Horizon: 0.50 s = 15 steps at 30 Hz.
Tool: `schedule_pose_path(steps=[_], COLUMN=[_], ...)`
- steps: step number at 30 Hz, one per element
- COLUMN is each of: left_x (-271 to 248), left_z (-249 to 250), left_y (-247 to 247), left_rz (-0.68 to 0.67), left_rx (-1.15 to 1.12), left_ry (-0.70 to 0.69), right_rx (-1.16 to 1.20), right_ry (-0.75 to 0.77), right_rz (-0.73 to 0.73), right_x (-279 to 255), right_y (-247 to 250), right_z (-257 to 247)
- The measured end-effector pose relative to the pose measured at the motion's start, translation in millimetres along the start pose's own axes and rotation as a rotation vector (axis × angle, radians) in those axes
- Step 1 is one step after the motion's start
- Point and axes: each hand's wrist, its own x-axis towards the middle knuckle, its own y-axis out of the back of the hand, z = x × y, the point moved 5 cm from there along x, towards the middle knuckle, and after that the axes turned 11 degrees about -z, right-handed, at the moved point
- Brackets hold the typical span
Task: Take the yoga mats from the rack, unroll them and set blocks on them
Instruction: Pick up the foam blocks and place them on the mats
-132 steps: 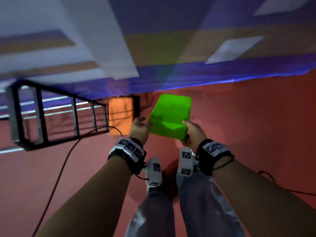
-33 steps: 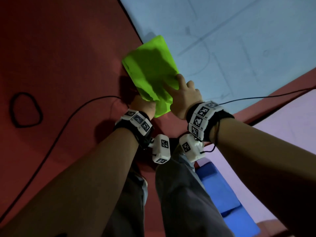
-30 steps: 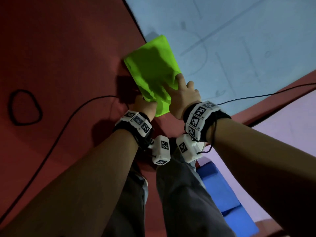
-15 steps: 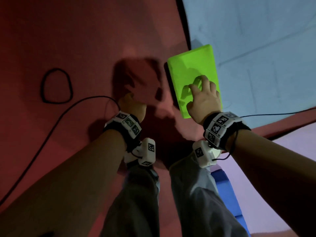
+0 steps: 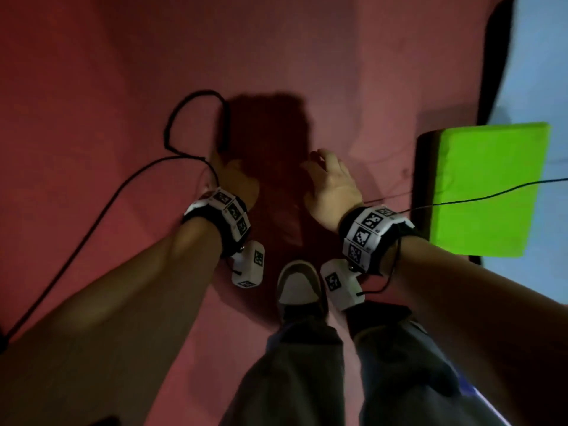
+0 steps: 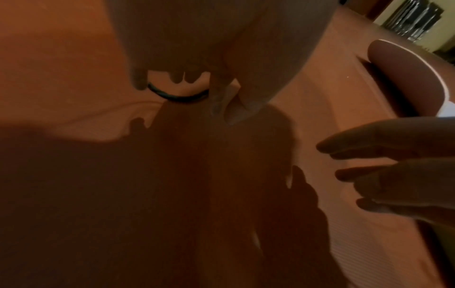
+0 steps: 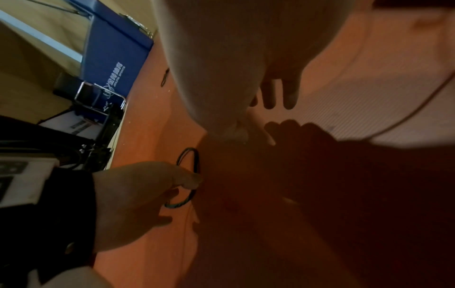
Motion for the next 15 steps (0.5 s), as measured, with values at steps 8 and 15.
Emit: schedule_pose_path(steps=[8,15], left_x=[26.9,-11.9], left_z=[-27.9,10.0], left_y=[5.6,-24.4], left_rz=[0.028,-0.066], left_rx=[0.039,0.222], left_ry=[-0.070,-0.205], right_rx=[0.012,0.234], right_ry=[0.031,-0.023], right_rz=[-0.082,-0.090], right_x=[39.5,22.3], right_y=[-32.5,-18.9], right_z=[-16.1,1.6])
